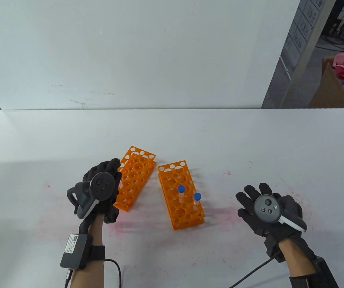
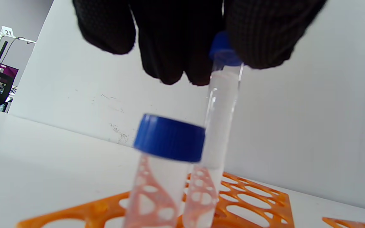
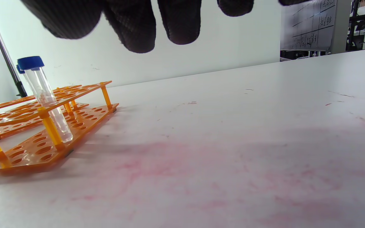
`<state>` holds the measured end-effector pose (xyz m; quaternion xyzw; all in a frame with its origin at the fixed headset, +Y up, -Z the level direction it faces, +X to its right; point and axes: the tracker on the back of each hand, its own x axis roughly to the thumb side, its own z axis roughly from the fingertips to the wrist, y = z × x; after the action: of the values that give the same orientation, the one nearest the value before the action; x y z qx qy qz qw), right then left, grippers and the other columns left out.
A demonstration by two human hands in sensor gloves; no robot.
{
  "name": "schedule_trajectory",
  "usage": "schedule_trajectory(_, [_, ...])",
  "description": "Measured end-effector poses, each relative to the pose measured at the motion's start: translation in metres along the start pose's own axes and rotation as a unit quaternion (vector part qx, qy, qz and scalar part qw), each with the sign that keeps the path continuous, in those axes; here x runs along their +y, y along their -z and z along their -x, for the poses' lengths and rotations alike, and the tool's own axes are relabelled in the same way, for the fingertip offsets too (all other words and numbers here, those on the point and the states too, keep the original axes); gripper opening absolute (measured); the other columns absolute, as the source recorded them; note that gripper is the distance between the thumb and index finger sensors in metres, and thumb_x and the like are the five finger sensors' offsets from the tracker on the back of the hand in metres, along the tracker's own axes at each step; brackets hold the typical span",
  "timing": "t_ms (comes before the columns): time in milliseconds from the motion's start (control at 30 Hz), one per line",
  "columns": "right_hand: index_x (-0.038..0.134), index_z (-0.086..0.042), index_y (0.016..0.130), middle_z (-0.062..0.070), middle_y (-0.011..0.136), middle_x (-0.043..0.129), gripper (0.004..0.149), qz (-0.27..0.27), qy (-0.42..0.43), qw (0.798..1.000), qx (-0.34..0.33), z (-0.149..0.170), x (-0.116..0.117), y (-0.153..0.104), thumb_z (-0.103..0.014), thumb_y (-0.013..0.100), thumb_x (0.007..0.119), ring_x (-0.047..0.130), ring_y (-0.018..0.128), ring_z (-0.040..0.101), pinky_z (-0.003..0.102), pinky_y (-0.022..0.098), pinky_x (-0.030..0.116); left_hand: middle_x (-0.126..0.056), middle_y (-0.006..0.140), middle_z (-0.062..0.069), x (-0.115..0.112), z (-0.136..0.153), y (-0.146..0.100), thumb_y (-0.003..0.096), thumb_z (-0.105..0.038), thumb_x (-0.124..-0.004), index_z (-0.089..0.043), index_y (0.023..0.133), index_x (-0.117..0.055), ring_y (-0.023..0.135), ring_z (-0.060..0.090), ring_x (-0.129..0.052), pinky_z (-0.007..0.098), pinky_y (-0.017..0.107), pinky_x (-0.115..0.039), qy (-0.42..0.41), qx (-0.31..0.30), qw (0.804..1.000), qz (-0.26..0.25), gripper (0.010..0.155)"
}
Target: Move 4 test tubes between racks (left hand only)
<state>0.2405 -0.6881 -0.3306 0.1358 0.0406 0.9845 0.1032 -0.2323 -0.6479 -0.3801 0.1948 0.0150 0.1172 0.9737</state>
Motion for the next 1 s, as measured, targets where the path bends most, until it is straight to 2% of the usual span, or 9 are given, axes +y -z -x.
schedule_trajectory(667, [0.053,-0.027,0.107,0.011,0.119,0.043,0.060,0.000,0.002,1.000,0.002,0.001,-0.001,-0.001,-0.053,0.053,0.058,0.029,0.103,0.054,0.077,0.066,0.034,-0.088,0.095,0.000,-0.025,0.000,0.000,0.0480,-0.041,-0.077,-0.032,0.095,-0.073,0.084,0.029,-0.092,0.056,0.065,-0.075,0.019,0.002,0.998,0.068,0.048])
schedule_trajectory(1000, [0.053,-0.027,0.107,0.010,0.119,0.043,0.060,0.001,0.002,1.000,0.002,0.001,-0.001,-0.001,-0.053,0.053,0.058,0.029,0.103,0.054,0.077,0.066,0.034,-0.089,0.094,0.000,-0.029,0.002,-0.001,0.0482,-0.041,-0.076,-0.032,0.095,-0.073,0.083,0.029,-0.093,0.056,0.064,-0.075,0.026,0.011,0.997,0.078,0.048])
